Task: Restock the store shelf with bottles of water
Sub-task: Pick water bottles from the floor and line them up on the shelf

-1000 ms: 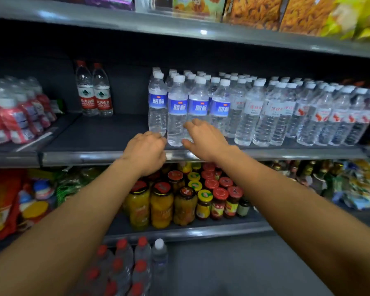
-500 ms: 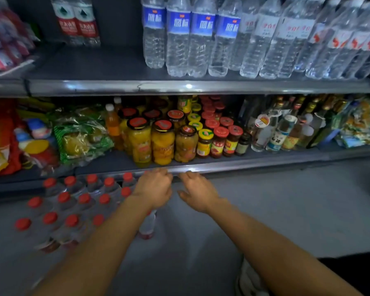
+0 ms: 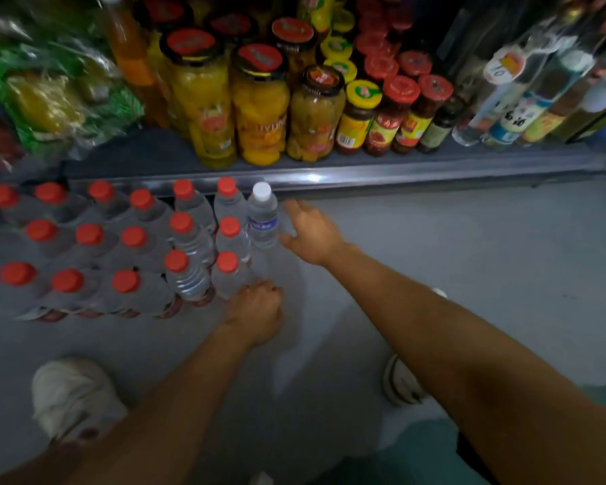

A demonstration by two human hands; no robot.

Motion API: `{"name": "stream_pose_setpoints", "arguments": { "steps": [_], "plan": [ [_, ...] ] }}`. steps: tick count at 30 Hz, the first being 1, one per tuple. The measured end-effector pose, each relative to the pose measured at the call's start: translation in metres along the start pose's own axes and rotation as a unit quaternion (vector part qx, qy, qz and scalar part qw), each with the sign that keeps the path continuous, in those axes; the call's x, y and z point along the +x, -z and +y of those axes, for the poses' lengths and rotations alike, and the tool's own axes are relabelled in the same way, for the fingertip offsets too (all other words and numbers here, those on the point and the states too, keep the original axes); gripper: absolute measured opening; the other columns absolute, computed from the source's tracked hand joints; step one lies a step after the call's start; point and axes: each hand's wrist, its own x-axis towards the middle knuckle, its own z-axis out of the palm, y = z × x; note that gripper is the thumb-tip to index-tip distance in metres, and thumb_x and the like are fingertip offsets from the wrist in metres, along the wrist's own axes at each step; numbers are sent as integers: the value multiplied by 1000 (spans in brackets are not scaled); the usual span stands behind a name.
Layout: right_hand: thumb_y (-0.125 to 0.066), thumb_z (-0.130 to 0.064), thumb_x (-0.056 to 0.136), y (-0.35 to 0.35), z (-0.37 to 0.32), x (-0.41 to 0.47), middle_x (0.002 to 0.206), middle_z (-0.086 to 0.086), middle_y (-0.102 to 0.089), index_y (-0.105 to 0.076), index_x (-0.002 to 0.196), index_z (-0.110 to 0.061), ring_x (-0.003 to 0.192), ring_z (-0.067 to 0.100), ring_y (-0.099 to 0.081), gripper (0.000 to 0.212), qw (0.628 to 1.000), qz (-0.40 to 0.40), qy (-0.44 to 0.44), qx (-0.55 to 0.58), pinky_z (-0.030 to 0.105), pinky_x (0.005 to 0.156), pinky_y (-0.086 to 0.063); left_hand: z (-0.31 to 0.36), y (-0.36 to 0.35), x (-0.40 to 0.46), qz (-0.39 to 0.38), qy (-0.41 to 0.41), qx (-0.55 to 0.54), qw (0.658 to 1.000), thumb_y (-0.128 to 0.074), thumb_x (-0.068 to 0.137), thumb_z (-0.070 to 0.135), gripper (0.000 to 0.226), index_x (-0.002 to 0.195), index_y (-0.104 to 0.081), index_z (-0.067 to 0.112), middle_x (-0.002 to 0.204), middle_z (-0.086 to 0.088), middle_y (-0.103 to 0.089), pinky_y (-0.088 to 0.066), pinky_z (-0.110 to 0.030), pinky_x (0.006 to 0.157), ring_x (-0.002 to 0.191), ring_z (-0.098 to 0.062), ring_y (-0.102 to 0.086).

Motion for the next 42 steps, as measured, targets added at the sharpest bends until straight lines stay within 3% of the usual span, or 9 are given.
{"name": "stream_pose_setpoints", "arguments": {
  "steps": [3, 7, 11, 16, 20, 30, 33, 36, 42],
  "plan": [
    [-68, -33, 86, -1, -11, 32, 140, 16, -41, -33, 144, -11, 127, 35, -44, 72, 999, 24, 17, 35, 41, 99, -40, -5, -14, 3, -16, 7, -4, 1000, -46, 92, 25, 29, 115, -55, 10, 123, -11, -54, -42, -34, 92, 117, -29, -51],
    [-65, -49, 85, -2, -20, 59, 131, 13, -51, -39, 137, -16, 119, 33, -51, 67, 999, 47, 8, 2, 38, 85, -44, -10, -27, 3, -21, -4, -3, 1000, -46, 90, 23, 28, 111, -56, 8, 119, -12, -55, -41, -35, 91, 113, -31, -51],
    [-57, -36, 92, 0, -28, 71, 126, 16, -57, -45, 130, -11, 116, 36, -53, 48, 999, 44, 16, -26, 40, 83, -45, -14, -32, 2, -28, -2, -8, 1000, -46, 92, 22, 27, 111, -56, 6, 119, -13, -54, -40, -33, 89, 113, -30, -51],
    [-54, -30, 94, 16, -24, 55, 129, 20, -56, -44, 134, -8, 118, 39, -51, 47, 998, 33, 30, -36, 39, 86, -42, -14, -19, -5, -9, -2, 0, 1000, -45, 92, 22, 27, 113, -55, 8, 121, -11, -54, -41, -32, 87, 114, -28, -51],
    [-58, -30, 90, 41, -27, 29, 117, 22, -60, -52, 118, -7, 107, 40, -55, 37, 998, 51, 42, -18, 35, 71, -36, -11, 5, -15, 22, 0, 16, 1000, -47, 90, 22, 26, 109, -56, 7, 119, -11, -56, -42, -33, 89, 113, -29, -53],
    [-62, -31, 84, 166, -69, -62, 92, 18, -62, -53, 97, -8, 85, 38, -57, 28, 983, 159, 87, -30, 35, 59, -37, -8, 139, -59, 181, -12, 51, 982, -46, 93, 26, 26, 112, -57, 12, 118, -9, -56, -41, -35, 89, 112, -27, -51],
    [-61, -31, 83, 209, -92, -84, 92, 17, -63, -53, 97, -9, 83, 37, -57, 28, 971, 211, 106, -42, 38, 60, -41, -10, 190, -76, 238, -5, 70, 969, -47, 92, 27, 28, 114, -58, 13, 119, -8, -55, -42, -36, 89, 115, -27, -50],
    [-59, -31, 85, 250, -116, -95, 93, 17, -63, -54, 99, -10, 86, 37, -56, 26, 958, 252, 123, -58, 33, 60, -32, -12, 238, -92, 299, 7, 92, 950, -46, 91, 28, 26, 108, -59, 12, 114, -8, -56, -43, -35, 87, 113, -27, -51],
    [-60, -33, 85, 328, -155, -92, 101, 15, -65, -56, 109, -11, 92, 34, -58, 33, 930, 331, 149, -51, 39, 70, -47, -23, 327, -110, 368, 26, 101, 924, -48, 92, 33, 34, 119, -57, 15, 120, -6, -55, -41, -37, 94, 116, -26, -49]
  ]
}}
